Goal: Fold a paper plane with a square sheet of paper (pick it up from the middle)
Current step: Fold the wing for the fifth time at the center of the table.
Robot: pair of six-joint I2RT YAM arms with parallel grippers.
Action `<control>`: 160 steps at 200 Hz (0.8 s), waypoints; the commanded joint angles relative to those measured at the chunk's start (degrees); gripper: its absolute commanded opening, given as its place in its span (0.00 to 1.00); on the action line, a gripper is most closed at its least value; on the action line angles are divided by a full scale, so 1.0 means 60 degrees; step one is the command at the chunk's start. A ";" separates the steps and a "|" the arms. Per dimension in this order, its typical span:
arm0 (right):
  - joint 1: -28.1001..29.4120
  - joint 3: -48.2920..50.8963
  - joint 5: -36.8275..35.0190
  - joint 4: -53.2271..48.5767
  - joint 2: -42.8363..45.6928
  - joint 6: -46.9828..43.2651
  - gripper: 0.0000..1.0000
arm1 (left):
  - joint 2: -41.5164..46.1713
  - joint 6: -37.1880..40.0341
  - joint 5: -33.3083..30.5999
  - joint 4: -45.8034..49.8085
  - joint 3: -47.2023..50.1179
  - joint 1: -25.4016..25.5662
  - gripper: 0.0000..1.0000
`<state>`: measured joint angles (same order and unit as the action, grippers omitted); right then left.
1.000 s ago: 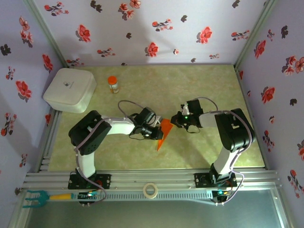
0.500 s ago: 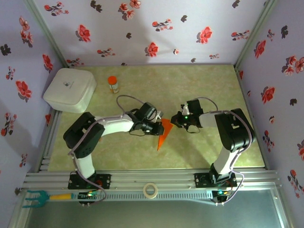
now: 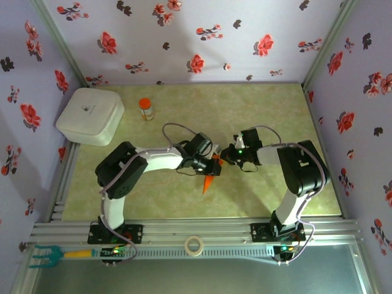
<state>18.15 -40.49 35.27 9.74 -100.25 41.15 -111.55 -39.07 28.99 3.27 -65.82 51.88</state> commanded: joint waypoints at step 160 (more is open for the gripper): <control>-0.0108 0.0355 -0.0780 -0.0773 -0.0142 0.0042 0.00 | 0.0313 0.0368 -0.0745 0.0661 0.1299 0.0360 0.08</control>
<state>18.13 -40.34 35.18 9.85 -100.18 41.15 -111.31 -39.51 25.06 -1.91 -60.07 52.80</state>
